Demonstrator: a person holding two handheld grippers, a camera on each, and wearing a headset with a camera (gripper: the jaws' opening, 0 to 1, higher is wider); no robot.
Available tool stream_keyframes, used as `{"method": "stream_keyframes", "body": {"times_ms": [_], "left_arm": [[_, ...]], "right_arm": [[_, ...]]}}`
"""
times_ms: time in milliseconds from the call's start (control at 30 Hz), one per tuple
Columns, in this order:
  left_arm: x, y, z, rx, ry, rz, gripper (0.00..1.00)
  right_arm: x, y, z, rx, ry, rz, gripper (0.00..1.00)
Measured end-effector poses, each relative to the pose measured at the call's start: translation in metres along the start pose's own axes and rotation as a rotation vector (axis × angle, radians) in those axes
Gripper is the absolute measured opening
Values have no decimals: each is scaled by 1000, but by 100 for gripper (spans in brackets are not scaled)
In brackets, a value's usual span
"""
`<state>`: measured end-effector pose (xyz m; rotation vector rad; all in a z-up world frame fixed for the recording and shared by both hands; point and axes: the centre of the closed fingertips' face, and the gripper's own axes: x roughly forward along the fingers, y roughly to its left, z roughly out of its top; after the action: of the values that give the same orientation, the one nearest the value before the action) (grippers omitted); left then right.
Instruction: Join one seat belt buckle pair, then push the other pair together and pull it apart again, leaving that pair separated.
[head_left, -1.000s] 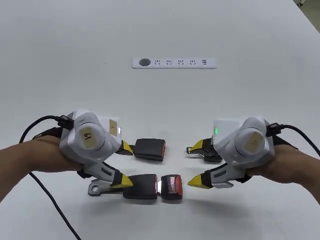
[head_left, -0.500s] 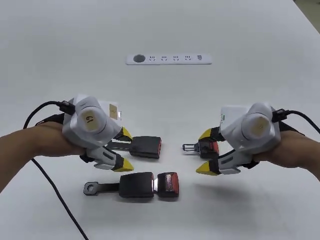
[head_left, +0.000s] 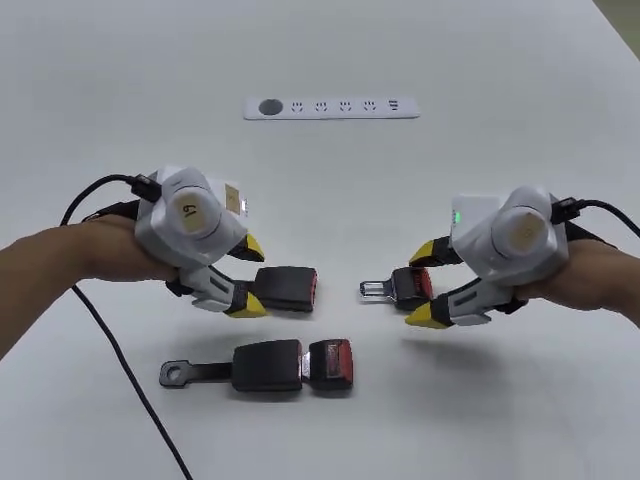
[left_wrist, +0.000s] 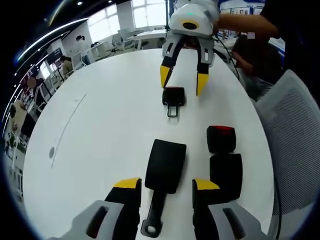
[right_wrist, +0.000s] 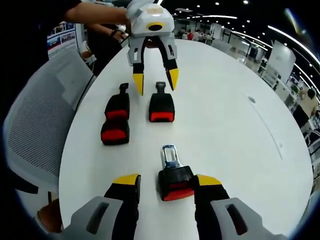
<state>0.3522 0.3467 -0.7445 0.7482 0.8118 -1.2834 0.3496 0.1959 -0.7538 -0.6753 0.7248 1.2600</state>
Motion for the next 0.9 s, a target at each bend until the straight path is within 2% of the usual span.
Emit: {"method": "stream_keyframes", "body": {"times_ms": [367,533,700,900], "left_arm": [[13,3,-2,19,24,-47,36],[16,2,1,19,29,-55,34],[19,7,-7,28,47,-53,33],[20,11,-11,20,40,-55,32]], "right_arm": [[10,-12,-18,-8,42,35,37],[13,-11,-23,-23,59,51,35],[14,-11,-24,-29,63,54,32],[13,-11,-23,-39,63,57,32]]}}
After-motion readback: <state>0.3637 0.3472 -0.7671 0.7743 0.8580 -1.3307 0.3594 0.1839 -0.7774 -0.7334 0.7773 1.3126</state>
